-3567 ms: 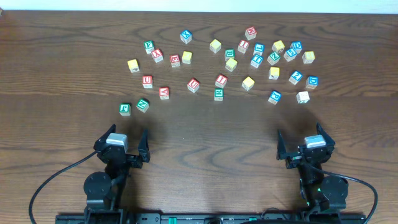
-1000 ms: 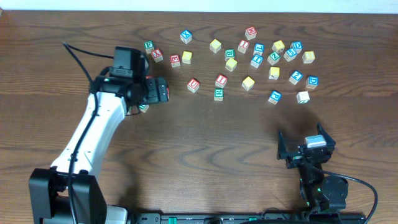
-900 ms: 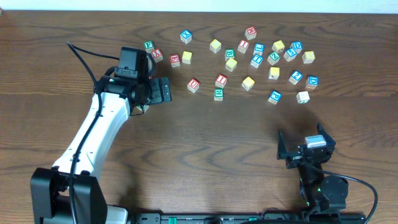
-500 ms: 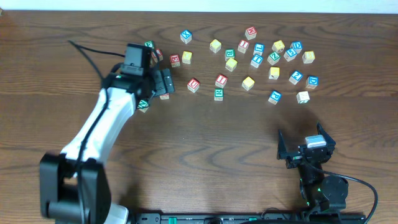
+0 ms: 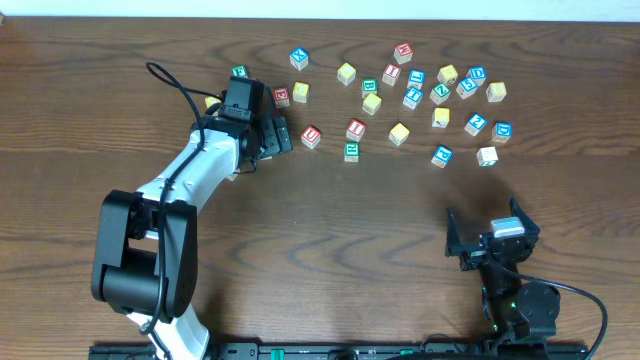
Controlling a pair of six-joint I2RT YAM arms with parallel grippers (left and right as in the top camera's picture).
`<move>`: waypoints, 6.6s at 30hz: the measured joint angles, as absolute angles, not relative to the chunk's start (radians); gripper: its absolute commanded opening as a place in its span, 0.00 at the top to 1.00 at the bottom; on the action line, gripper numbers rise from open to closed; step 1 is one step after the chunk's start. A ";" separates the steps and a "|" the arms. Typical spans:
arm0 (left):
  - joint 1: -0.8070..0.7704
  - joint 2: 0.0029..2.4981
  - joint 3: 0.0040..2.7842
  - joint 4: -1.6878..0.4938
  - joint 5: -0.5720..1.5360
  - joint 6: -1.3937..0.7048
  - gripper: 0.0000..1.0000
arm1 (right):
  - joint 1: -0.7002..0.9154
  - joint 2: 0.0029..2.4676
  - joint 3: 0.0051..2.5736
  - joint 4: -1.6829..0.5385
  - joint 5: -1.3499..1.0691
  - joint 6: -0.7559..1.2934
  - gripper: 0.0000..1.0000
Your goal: Spell out AI2
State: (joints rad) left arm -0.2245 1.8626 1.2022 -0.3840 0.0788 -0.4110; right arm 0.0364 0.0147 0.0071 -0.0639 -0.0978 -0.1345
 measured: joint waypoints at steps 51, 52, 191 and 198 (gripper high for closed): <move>-0.224 1.944 1.202 -0.340 0.075 -0.309 0.60 | 0.036 0.015 0.007 -0.064 -0.098 -0.134 0.01; -0.224 1.944 1.202 -0.340 0.075 -0.310 0.62 | 0.036 0.015 0.007 -0.064 -0.098 -0.134 0.01; -0.244 1.754 1.262 -0.562 0.327 0.976 0.03 | 0.036 0.015 0.007 -0.064 -0.098 -0.134 0.01; -0.244 1.499 1.279 -0.511 0.328 0.650 0.03 | 0.036 0.015 0.007 -0.064 -0.098 -0.134 0.01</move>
